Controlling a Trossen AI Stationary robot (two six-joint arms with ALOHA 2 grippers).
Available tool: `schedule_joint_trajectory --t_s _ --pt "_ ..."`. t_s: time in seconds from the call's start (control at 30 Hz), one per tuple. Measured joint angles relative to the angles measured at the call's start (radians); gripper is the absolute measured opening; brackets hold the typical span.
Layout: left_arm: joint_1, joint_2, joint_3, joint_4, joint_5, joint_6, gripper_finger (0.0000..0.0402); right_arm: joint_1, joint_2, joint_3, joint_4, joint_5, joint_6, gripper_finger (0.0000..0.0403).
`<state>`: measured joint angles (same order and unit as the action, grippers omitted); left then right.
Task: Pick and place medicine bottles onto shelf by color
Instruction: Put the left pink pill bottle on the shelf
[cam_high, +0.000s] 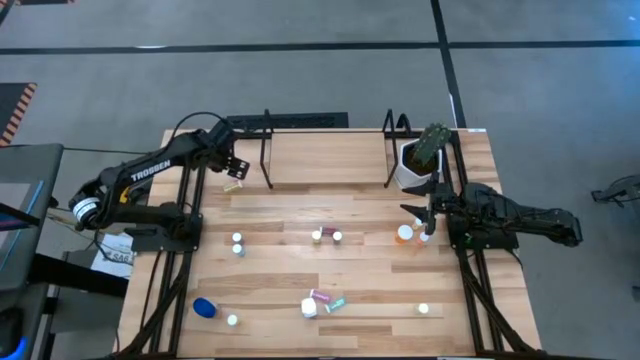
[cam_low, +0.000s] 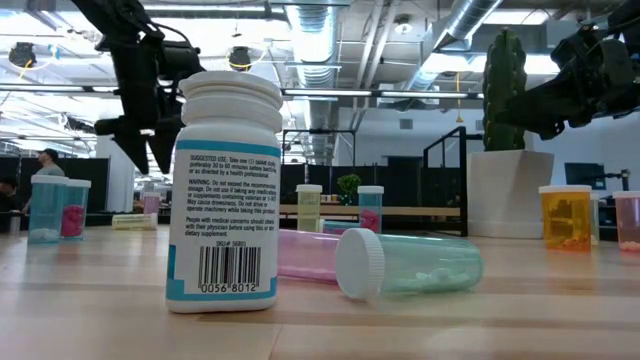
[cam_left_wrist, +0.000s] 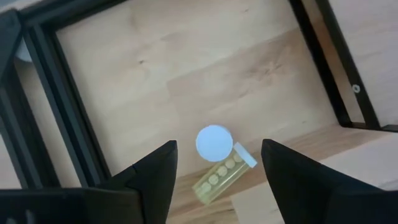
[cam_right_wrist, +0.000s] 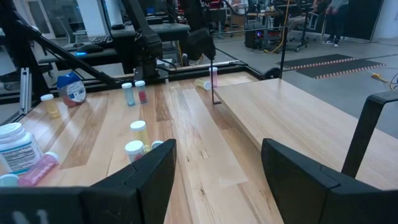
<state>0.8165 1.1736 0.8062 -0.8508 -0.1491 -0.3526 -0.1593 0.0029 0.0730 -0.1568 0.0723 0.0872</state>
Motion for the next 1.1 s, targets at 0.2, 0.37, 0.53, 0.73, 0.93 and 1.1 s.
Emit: schedule_joint_trajectory --t_s 0.2,0.37,0.53,0.73,0.93,1.1 --pt "0.0 0.007 -0.001 -0.002 -0.02 -0.008 0.0244 0.0 0.0 0.0 0.0 0.0 0.0 0.026" --pt "0.0 0.008 -0.051 0.041 -0.021 -0.025 0.0245 0.0 0.0 0.0 0.0 0.0 0.0 0.026" --pt "0.0 0.008 -0.089 0.101 -0.036 -0.047 0.0245 0.0 0.0 0.0 0.0 0.0 0.0 0.026" --pt "0.0 0.008 -0.15 0.194 -0.04 -0.055 0.0245 0.0 0.0 0.0 0.0 0.0 0.0 0.026" --pt "0.0 0.007 -0.18 0.23 -0.071 -0.059 0.0243 0.0 0.0 0.0 0.0 0.0 0.0 0.026" --pt "0.0 0.007 -0.224 0.284 -0.073 -0.059 0.0225 0.0 0.0 0.0 0.0 0.0 0.0 0.026"
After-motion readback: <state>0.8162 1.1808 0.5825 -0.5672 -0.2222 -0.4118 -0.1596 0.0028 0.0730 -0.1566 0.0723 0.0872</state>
